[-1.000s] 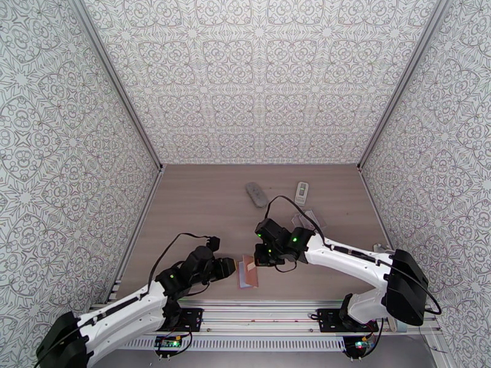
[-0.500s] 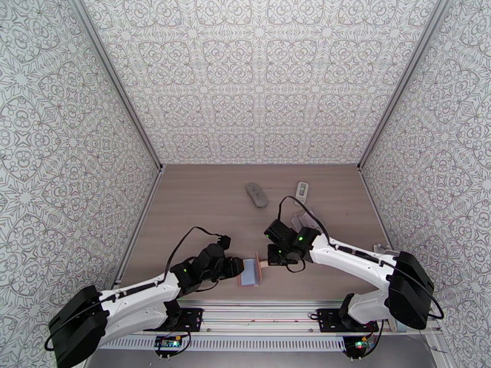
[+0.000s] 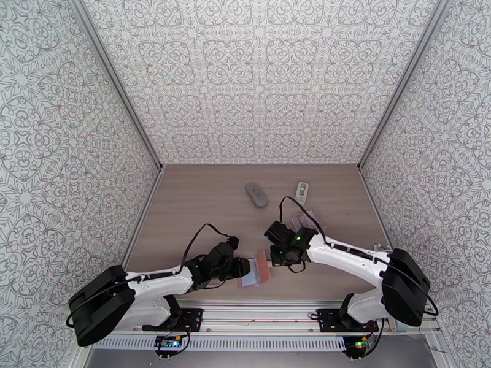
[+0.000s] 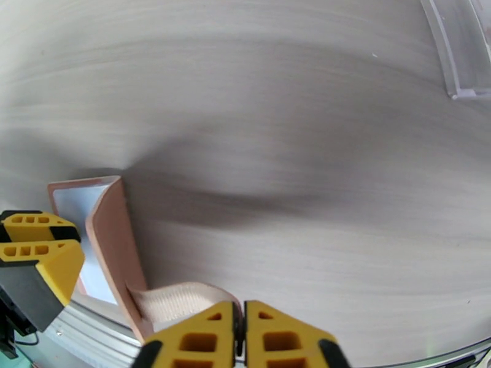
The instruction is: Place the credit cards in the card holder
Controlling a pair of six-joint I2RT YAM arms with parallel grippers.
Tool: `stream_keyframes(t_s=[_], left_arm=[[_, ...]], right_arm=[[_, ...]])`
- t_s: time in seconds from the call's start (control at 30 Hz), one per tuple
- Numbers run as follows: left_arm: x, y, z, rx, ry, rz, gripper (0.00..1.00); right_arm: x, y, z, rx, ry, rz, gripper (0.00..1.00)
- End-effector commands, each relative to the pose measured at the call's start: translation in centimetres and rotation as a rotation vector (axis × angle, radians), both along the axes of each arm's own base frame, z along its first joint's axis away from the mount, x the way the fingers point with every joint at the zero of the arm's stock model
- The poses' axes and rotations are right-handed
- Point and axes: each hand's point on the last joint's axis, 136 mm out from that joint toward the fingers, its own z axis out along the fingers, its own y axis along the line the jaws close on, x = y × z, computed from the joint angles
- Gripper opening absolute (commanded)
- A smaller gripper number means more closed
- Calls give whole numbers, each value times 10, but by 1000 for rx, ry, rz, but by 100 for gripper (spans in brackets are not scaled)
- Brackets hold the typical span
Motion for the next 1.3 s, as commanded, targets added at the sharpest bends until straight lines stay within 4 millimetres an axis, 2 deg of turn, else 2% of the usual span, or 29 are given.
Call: stream_keyframes(t_s=[0.0, 0.33, 0.47, 0.7, 0.8, 0.87, 1.07, 1.27], left_arm=[[3, -11, 9, -41, -19, -13, 30], [1, -10, 11, -43, -26, -15, 29], [1, -12, 17, -59, -38, -23, 29], [-3, -34, 46, -176, -83, -108, 29], [-5, -46, 52, -192, -92, -142, 29], [-4, -52, 52, -190, -90, -151, 29], [0, -60, 35, -168, -61, -148, 27], [0, -61, 15, -144, -25, -140, 25]], right_arm=[[-1, -18, -15, -88, 11, -9, 17], [1, -17, -33, -127, 41, -9, 35], [1, -14, -38, -126, 52, -5, 38], [0, -13, -42, -123, 60, -8, 39], [0, -12, -42, -120, 60, -8, 40], [0, -11, -42, -109, 61, -8, 40], [-1, -13, -40, -102, 53, -12, 40], [1, -16, -26, -82, 21, -19, 40]])
